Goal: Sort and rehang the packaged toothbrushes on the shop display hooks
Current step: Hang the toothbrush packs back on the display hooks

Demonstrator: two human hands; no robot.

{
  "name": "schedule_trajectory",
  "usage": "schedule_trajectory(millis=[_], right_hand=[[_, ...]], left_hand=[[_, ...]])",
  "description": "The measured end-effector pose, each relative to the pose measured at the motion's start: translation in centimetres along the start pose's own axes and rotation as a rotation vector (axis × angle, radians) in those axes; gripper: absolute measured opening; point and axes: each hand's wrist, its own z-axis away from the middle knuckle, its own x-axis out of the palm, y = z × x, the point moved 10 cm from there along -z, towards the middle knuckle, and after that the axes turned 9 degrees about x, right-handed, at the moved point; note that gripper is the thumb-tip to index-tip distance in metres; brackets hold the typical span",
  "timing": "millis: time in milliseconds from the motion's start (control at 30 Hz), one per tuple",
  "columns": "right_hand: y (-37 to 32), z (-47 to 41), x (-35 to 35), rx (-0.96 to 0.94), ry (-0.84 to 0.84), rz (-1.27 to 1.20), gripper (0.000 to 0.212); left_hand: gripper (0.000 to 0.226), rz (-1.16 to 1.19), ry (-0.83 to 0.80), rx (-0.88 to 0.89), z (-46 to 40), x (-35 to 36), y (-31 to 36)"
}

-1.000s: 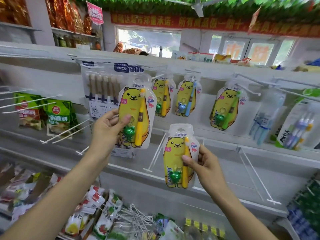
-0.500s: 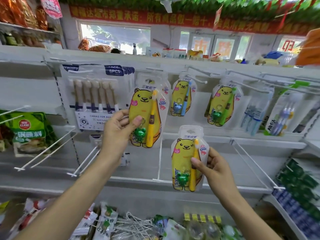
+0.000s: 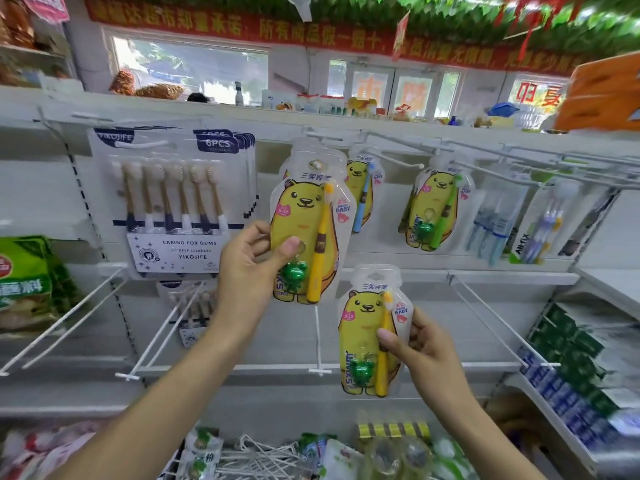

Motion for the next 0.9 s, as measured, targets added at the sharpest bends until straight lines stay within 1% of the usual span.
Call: schedule_trajectory(millis=[200, 400, 500, 600, 700, 800, 900], right_hand=[[0.6, -0.1, -0.5, 0.015, 0.002, -0.019, 0.030], [0.5, 0.0, -1.6, 0.015, 0.014, -0.015, 0.028], [0.8, 0.1, -2.4, 0.016, 0.037, 0.020, 0.029], [1.2, 0.2, -3.4, 0.032, 0.061, 0.036, 0.030], [1.4, 0.4, -4.2, 0.036, 0.070, 0.042, 0.030], [1.4, 0.5, -4.8, 0.040, 0.086, 0.045, 0.031], [1.3, 0.6, -5.0, 0.040, 0.080, 0.042, 0.030]], left_hand=[[0.010, -0.001, 0.018, -0.132, -3.7, 0.5, -4.1], [0.020, -0.002, 0.051, -0.222, -7.9, 1.8, -8.3], [0.012, 0.046, 0.048, -0.281, -8.8, 3.2, -10.5], [0.007, 0.046, 0.066, -0.257, -9.3, 4.0, -11.5], [0.014, 0.018, 0.118, -0.199, -10.0, 3.4, -11.4], [0.014, -0.036, 0.142, -0.156, -10.7, 2.7, -11.3], [0.021, -0.076, 0.156, -0.165, -10.6, 2.5, -11.7]])
